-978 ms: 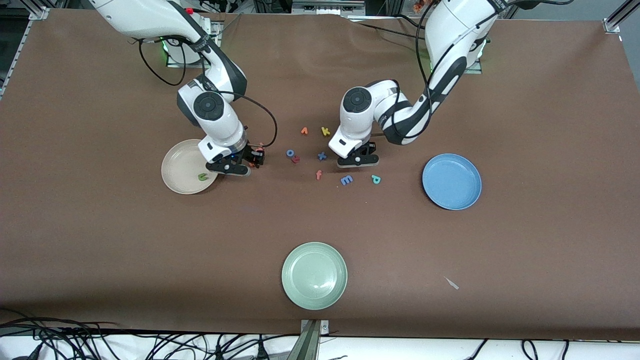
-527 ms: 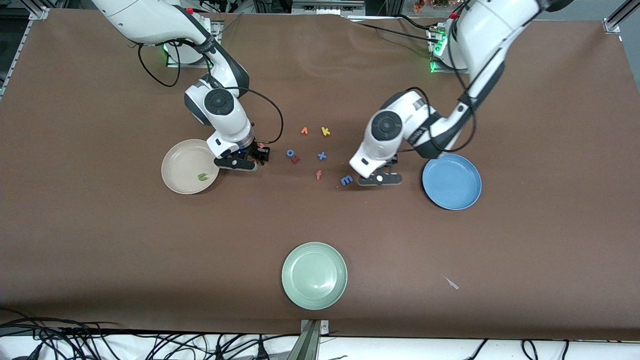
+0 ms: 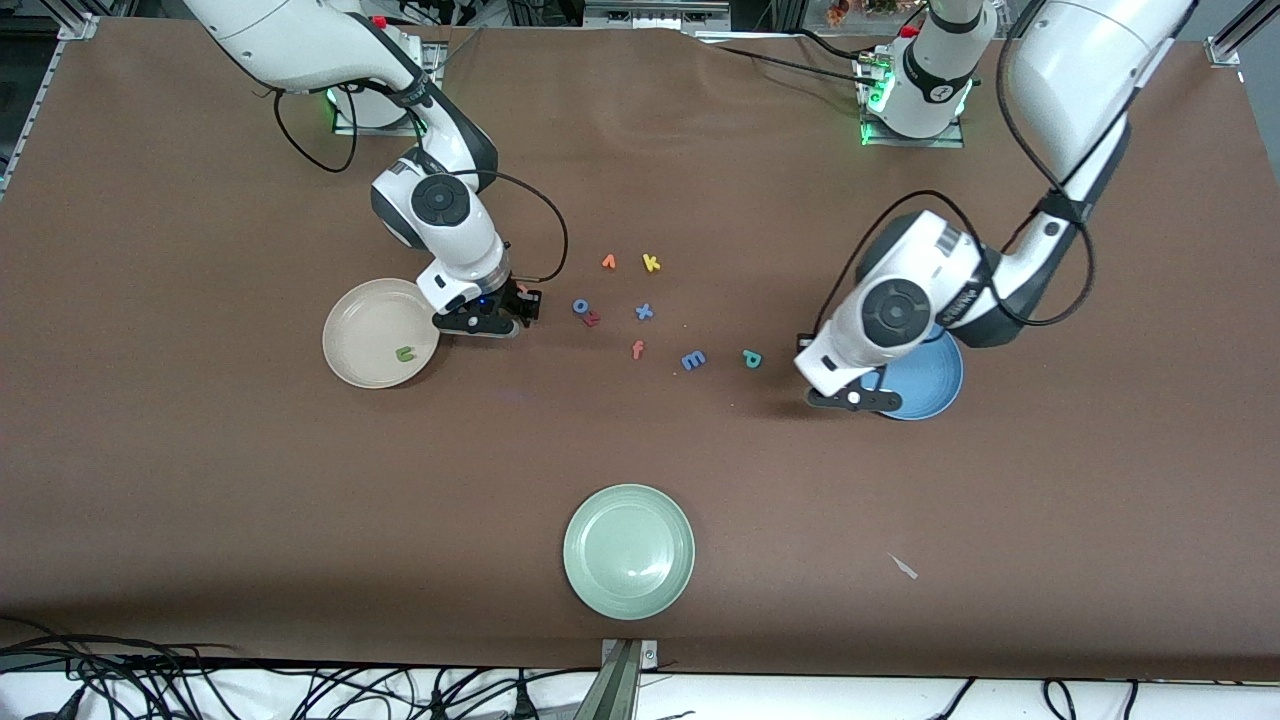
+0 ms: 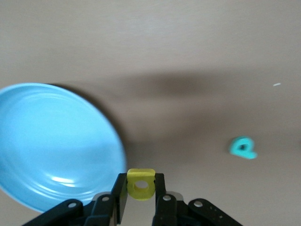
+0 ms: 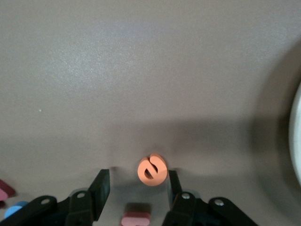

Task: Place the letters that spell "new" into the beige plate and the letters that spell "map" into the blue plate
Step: 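Carry the yellow letter to the blue plate while the right gripper grasps orange letter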

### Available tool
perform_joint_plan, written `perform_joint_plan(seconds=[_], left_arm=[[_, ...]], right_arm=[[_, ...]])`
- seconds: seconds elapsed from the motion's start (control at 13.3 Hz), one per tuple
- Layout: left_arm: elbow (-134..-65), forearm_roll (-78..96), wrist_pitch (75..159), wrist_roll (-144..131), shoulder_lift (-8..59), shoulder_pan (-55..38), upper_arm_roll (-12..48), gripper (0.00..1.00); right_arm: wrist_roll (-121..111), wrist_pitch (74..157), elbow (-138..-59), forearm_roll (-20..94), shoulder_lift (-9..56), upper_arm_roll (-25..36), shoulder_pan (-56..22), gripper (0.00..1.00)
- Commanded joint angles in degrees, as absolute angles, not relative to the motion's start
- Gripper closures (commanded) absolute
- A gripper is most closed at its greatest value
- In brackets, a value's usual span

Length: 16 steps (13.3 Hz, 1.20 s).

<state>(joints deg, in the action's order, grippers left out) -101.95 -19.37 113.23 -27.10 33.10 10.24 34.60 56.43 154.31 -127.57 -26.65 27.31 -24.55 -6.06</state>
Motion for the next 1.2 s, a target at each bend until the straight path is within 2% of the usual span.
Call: perform_joint_plan(seconds=[0.0,0.15,0.3,0.38,0.45,0.53,0.6,0.83,0.98,1.13], left_arm=[[-103.27,-18.72,111.53,-18.22,32.17,14.4,34.9,0.87],[-104.15,-18.98,111.53,-14.43,32.43,15.9,34.28,0.85],[-104.15,-19.16,111.36,-12.49,32.34,16.96,34.28,0.77],[-104.15,-19.16,111.1,-12.31,32.34,17.22,34.28,0.58],[-104.06,-19.16,111.01,-12.22,32.34,17.31,34.28,0.23],[-103.98,-19.25,110.83,-11.96,32.26,17.49,34.28,0.0],[-103.71,-19.16,110.4,-11.69,32.26,17.58,34.28,0.0],[-102.4,-18.02,109.95,-15.62,31.91,17.49,34.54,0.0],[-102.13,-15.57,110.91,-22.9,31.9,16.88,34.98,0.0],[-101.52,-13.2,113.01,-28.97,31.9,16.26,35.94,0.0]], right_arm=[[57.74,156.7,-128.23,-29.53,28.21,-23.82,-5.8,0.42],[57.74,157.32,-128.32,-29.71,28.48,-23.47,-5.8,0.46],[57.74,157.32,-128.32,-29.71,28.48,-23.47,-5.8,0.6],[57.74,157.32,-128.23,-29.71,28.48,-23.47,-5.8,0.72],[57.74,157.24,-128.32,-29.79,28.48,-23.47,-5.8,0.82],[57.66,157.15,-128.23,-29.79,28.39,-23.47,-5.8,0.91],[57.48,156.89,-128.23,-29.79,28.04,-23.47,-5.8,0.95],[51.02,152.69,-128.06,-29.88,24.45,-22.51,-5.45,0.95],[41.88,146.8,-128.32,-30.32,21.2,-22.5,-1.09,0.94],[35.1,146.51,-130.16,-30.32,18.91,-22.5,1.92,0.94]])
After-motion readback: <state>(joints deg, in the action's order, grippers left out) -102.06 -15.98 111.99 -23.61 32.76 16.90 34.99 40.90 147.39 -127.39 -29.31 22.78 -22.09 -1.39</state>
